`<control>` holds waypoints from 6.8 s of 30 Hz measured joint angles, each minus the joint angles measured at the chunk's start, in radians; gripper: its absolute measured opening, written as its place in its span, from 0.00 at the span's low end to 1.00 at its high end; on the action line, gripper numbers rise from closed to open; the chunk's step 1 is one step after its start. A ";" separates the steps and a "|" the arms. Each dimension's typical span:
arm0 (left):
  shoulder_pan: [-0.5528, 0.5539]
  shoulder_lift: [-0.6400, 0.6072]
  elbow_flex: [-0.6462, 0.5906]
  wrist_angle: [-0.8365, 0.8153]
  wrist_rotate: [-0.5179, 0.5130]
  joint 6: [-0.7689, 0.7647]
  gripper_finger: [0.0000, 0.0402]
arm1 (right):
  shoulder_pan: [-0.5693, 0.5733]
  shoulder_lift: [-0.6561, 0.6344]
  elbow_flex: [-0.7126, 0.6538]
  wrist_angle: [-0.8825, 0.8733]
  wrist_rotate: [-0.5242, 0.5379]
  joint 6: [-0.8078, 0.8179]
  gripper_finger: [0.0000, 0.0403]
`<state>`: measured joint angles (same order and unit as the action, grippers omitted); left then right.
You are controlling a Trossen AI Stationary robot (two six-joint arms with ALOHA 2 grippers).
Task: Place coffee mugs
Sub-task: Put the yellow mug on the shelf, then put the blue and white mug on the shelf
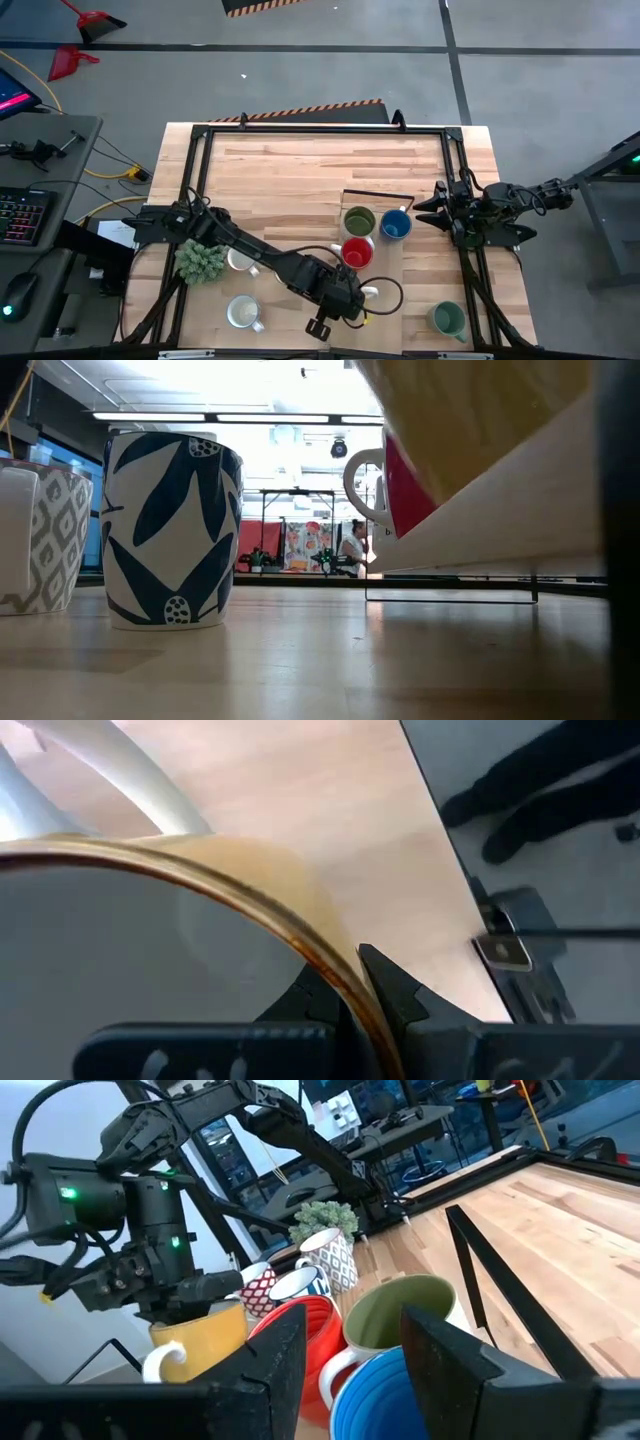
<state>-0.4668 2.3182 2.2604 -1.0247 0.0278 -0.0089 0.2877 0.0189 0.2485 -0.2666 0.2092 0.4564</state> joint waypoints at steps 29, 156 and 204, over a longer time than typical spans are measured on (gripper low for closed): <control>0.007 0.008 0.000 0.037 0.015 0.070 0.09 | 0.000 0.000 0.000 -0.005 0.000 0.007 0.36; 0.540 -1.839 -1.800 0.711 0.083 -0.301 0.22 | 0.000 -0.001 -0.001 0.391 0.371 -0.169 0.36; 0.344 -1.737 -1.855 0.865 -0.377 -0.223 0.22 | 0.000 0.321 0.237 0.423 -0.051 -0.168 0.36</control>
<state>-0.1226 0.5816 0.4057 -0.1593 -0.3492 -0.2321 0.2878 0.3399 0.4859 0.1569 0.1584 0.2880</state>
